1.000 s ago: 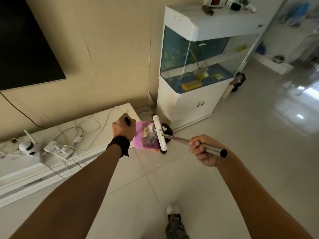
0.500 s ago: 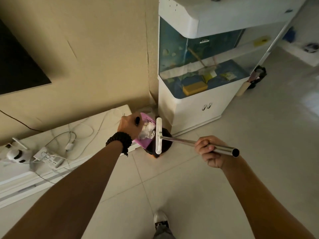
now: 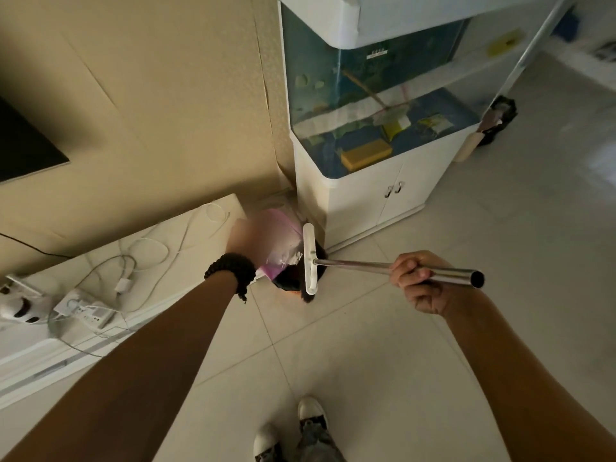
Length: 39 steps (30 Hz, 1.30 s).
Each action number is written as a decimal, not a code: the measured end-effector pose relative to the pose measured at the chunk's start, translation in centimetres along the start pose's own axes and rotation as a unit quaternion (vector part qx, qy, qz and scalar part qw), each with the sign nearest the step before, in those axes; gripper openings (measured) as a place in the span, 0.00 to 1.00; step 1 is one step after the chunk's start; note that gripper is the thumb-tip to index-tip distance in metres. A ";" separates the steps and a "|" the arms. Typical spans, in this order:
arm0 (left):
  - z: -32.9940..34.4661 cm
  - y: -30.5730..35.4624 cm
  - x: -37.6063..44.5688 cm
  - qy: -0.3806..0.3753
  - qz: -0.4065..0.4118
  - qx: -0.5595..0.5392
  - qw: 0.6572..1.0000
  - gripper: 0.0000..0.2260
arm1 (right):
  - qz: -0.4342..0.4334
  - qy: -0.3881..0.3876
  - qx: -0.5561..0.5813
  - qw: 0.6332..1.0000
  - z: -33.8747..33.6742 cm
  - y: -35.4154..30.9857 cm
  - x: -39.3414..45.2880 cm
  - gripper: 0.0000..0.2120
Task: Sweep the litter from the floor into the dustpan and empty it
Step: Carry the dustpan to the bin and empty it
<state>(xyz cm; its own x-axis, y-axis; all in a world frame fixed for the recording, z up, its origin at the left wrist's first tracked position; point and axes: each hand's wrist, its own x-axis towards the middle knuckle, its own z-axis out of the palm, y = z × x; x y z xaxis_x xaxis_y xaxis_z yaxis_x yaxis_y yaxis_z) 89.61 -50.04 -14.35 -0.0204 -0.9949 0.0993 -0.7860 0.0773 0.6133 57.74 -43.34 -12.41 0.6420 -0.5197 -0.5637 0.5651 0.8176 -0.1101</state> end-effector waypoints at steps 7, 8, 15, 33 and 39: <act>0.9 -0.2 0.0 0.010 0.016 -0.005 1.000 0.06 | -0.013 0.028 -0.019 0.999 0.5 -0.5 -0.3 0.18; 1.0 -0.4 -0.1 0.009 0.031 -0.004 0.999 0.05 | -0.013 0.028 -0.023 0.999 0.7 -0.5 -0.3 0.18; 0.7 -3.5 -0.8 -0.084 0.138 0.051 0.986 0.04 | -0.015 0.045 -0.025 0.999 1.6 -0.6 -0.1 0.19; 0.7 -5.8 -4.0 -0.104 0.142 0.055 0.983 0.07 | -0.029 0.125 -0.091 0.988 2.7 1.3 2.0 0.25; 0.1 -5.1 -3.1 -0.083 0.172 0.052 0.980 0.04 | -0.038 0.164 -0.100 0.981 2.7 1.0 2.1 0.16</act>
<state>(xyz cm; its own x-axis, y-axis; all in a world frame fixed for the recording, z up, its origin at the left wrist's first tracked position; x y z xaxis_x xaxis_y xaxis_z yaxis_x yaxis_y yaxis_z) 93.64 -47.39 -17.90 -0.3896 -0.9083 0.1521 -0.7731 0.4123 0.4820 61.11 -44.31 -11.47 0.3826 -0.5000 -0.7769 0.4712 0.8289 -0.3014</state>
